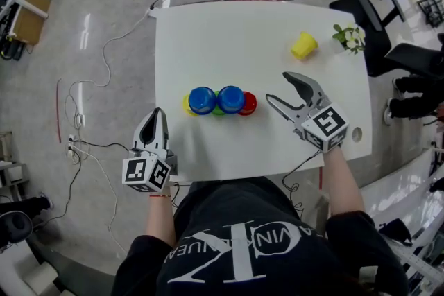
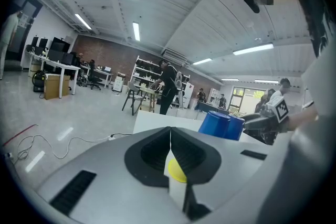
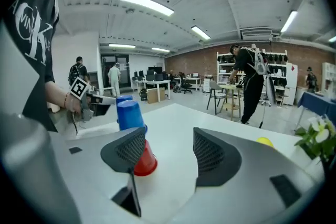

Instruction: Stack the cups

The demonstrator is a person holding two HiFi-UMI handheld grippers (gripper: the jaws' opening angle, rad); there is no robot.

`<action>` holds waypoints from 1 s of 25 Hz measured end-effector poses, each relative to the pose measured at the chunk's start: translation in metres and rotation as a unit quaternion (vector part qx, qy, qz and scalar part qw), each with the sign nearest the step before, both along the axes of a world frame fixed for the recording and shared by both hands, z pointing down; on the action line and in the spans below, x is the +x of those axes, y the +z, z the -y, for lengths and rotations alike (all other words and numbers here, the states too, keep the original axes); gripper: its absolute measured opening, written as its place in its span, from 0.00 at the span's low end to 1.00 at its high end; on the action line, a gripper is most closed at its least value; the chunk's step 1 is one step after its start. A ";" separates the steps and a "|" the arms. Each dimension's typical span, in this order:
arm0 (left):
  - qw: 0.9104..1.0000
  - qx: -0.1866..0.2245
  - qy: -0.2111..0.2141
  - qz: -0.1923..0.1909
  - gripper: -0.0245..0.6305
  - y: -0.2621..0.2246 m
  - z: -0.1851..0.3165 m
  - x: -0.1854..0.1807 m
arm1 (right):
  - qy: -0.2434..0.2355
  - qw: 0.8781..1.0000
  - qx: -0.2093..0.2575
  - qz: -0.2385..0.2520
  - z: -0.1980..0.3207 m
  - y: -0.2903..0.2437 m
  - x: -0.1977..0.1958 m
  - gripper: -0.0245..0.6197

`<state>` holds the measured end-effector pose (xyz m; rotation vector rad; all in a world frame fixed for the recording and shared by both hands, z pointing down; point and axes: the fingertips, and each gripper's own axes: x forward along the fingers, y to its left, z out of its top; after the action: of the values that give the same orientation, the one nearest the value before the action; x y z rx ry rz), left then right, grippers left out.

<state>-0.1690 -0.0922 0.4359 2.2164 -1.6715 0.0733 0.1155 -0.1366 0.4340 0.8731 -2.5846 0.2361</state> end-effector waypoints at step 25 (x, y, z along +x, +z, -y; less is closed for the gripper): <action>0.999 -0.022 -0.035 0.013 0.04 0.006 0.002 0.006 | -0.192 0.698 0.202 -0.659 0.124 0.112 0.131 0.52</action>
<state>-0.1630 -0.0942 0.4416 2.1324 -1.7429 0.1203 0.2462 -0.2602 0.5457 0.3038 -1.3150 -0.8292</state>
